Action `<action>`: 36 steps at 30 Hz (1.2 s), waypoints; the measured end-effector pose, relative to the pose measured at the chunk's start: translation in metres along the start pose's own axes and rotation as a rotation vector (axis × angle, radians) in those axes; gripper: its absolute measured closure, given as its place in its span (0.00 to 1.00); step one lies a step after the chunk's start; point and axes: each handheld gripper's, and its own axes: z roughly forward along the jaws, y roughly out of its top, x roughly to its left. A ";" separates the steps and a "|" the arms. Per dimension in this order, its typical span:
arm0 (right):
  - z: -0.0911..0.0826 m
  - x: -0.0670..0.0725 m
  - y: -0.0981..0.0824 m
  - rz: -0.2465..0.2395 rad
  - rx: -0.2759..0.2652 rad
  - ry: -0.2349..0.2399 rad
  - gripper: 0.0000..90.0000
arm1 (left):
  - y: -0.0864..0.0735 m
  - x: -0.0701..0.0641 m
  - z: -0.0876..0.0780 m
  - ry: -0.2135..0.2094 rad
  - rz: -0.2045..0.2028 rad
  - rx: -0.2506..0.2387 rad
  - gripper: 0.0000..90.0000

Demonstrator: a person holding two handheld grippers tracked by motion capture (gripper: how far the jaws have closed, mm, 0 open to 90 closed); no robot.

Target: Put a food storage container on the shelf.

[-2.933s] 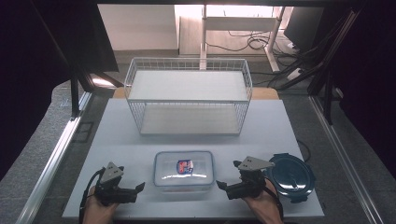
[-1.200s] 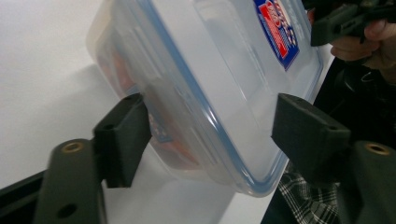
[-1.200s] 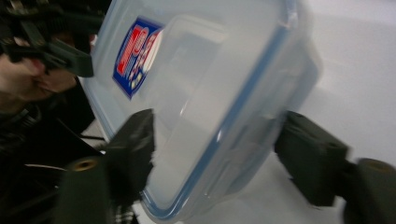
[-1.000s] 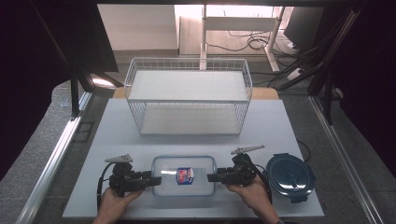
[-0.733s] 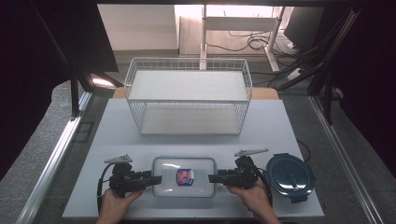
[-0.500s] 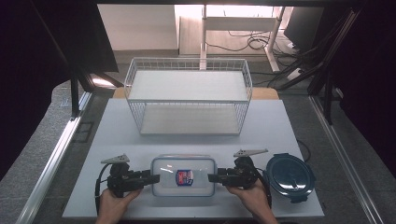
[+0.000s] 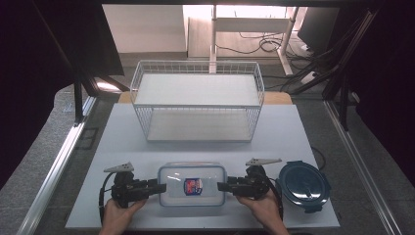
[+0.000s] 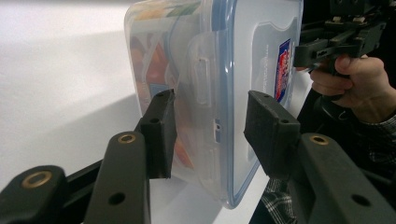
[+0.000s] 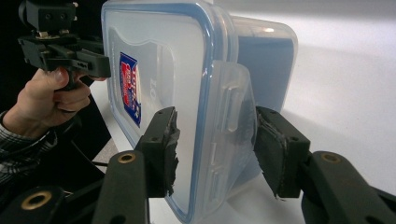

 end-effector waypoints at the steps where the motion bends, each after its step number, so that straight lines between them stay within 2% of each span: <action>1: 0.000 0.000 0.000 0.003 -0.001 0.000 0.56 | 0.000 0.000 0.000 0.000 0.000 0.000 0.60; 4: -0.001 0.000 0.001 0.000 0.002 -0.007 0.56 | 0.002 -0.001 0.000 0.000 -0.015 -0.005 0.60; 7: -0.002 0.003 0.003 -0.016 -0.019 -0.023 0.56 | 0.010 -0.001 -0.004 -0.005 -0.016 -0.030 0.61; 10: -0.007 0.009 0.011 -0.043 -0.068 -0.017 0.57 | 0.019 -0.005 -0.009 -0.010 0.019 -0.039 0.61; 16: -0.016 0.013 0.024 -0.069 -0.101 -0.016 0.57 | 0.033 -0.012 -0.011 -0.007 0.052 -0.044 0.61; 24: -0.027 0.018 0.057 -0.106 -0.129 -0.024 0.57 | 0.066 -0.019 -0.018 0.002 0.089 -0.064 0.61; 25: -0.029 0.018 0.063 -0.111 -0.134 -0.024 0.57 | 0.066 -0.019 -0.018 0.002 0.089 -0.064 0.61; 26: -0.030 0.019 0.067 -0.114 -0.137 -0.023 0.57 | 0.074 -0.020 -0.019 0.005 0.098 -0.065 0.61; 27: -0.030 0.019 0.067 -0.114 -0.137 -0.023 0.57 | 0.074 -0.020 -0.019 0.005 0.098 -0.065 0.61; 28: -0.034 0.019 0.076 -0.115 -0.148 -0.021 0.57 | 0.082 -0.022 -0.020 0.003 0.102 -0.067 0.61; 32: -0.041 0.019 0.091 -0.120 -0.165 -0.018 0.58 | 0.098 -0.024 -0.020 0.000 0.107 -0.075 0.61; 35: -0.044 0.018 0.099 -0.123 -0.165 -0.019 0.58 | 0.105 -0.025 -0.020 0.000 0.110 -0.077 0.61; 36: -0.047 0.018 0.107 -0.124 -0.162 -0.020 0.58 | 0.112 -0.025 -0.020 -0.003 0.107 -0.083 0.61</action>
